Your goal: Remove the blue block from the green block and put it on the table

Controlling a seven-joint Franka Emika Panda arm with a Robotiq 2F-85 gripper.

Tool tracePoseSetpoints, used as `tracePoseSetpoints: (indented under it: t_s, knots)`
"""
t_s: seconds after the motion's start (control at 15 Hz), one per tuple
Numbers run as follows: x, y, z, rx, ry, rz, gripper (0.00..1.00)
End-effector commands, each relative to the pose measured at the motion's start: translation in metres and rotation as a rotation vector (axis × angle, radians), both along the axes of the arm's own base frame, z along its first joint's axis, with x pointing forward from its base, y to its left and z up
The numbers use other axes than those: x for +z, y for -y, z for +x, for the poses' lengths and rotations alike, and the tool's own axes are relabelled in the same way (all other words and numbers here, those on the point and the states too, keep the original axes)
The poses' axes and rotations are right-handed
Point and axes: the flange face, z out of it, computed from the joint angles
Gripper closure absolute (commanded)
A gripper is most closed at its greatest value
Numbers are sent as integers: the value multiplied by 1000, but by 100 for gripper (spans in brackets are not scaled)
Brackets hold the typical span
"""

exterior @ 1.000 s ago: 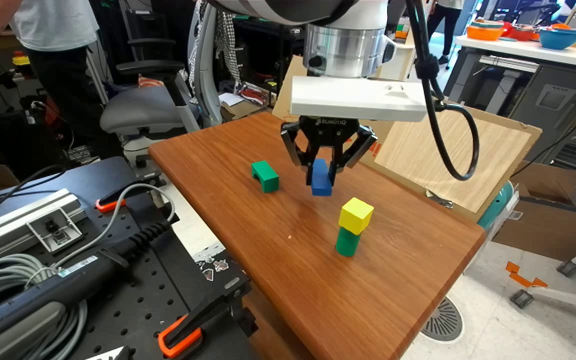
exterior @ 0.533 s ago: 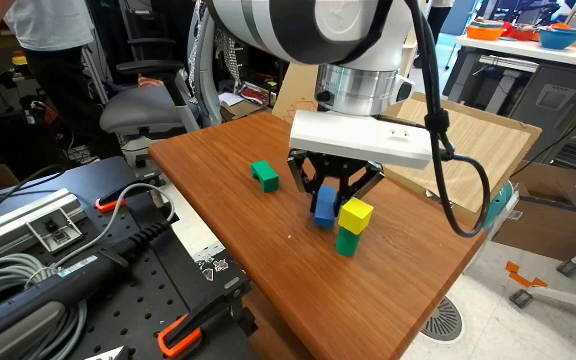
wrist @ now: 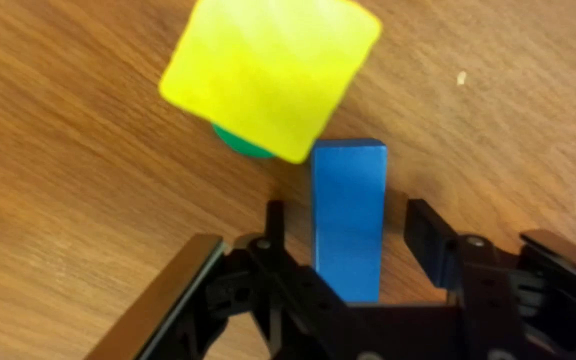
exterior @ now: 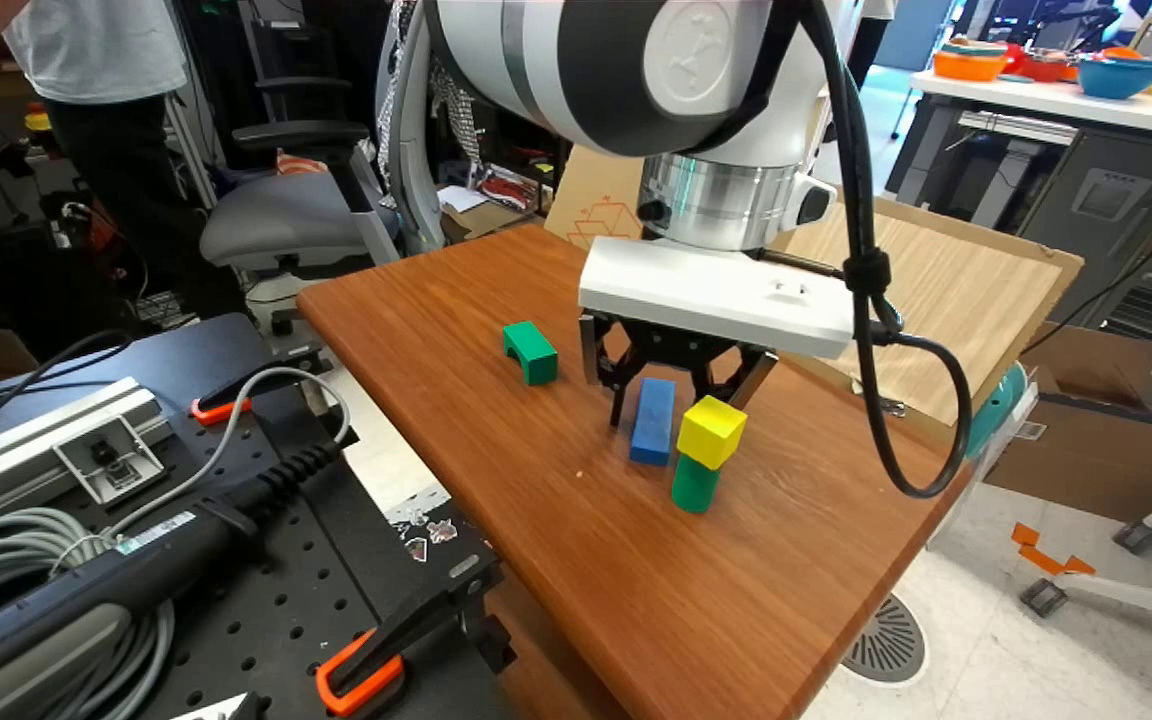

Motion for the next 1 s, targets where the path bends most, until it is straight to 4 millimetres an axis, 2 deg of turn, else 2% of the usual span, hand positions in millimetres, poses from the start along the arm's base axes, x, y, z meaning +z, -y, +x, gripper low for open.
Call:
tracePoseSetpoints:
  t_s: [0.0, 0.2, 0.67, 0.93]
  knots:
    - [12, -4, 7, -8, 23, -1, 4]
    - [30, -17, 8, -42, 81, -16, 0]
    - [87, -61, 5, -378, 156, 24, 0]
    - [107, -84, -8, -533, 135, 21, 0]
